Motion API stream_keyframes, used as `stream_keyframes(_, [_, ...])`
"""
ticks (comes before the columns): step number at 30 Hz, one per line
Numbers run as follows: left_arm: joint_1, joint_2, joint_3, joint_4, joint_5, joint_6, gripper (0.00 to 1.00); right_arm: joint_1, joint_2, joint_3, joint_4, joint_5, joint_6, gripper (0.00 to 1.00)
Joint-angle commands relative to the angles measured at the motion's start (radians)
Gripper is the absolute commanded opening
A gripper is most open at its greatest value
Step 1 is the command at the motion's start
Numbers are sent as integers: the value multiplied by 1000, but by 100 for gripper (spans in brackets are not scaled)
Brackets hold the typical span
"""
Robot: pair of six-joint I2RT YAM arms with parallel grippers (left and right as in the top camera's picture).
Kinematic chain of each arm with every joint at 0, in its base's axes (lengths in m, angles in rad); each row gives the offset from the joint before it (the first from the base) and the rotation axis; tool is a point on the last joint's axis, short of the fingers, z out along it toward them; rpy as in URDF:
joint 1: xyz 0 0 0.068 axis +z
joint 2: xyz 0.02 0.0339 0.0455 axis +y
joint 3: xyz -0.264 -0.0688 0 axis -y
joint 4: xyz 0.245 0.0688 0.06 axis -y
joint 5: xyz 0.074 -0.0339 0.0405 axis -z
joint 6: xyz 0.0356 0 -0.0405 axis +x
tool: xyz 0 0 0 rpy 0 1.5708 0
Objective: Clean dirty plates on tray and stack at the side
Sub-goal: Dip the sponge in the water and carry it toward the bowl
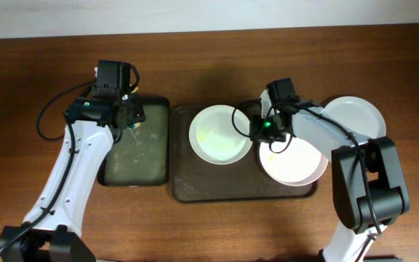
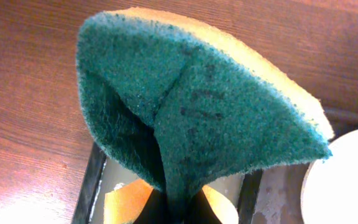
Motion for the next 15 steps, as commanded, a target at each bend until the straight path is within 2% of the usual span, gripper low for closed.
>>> stream_keyframes(1, [-1, 2, 15, -4, 33, 44, 0, 1, 7, 14, -1, -5, -10, 8])
stream_keyframes(5, [0, 3, 15, -31, 163, 79, 0, 1, 7, 14, -2, -5, -10, 7])
stream_keyframes(9, [0, 26, 26, -69, 169, 79, 0, 1, 7, 14, -2, -5, -10, 7])
stream_keyframes(15, [0, 119, 174, -253, 169, 75, 0, 1, 7, 14, -2, -5, -10, 7])
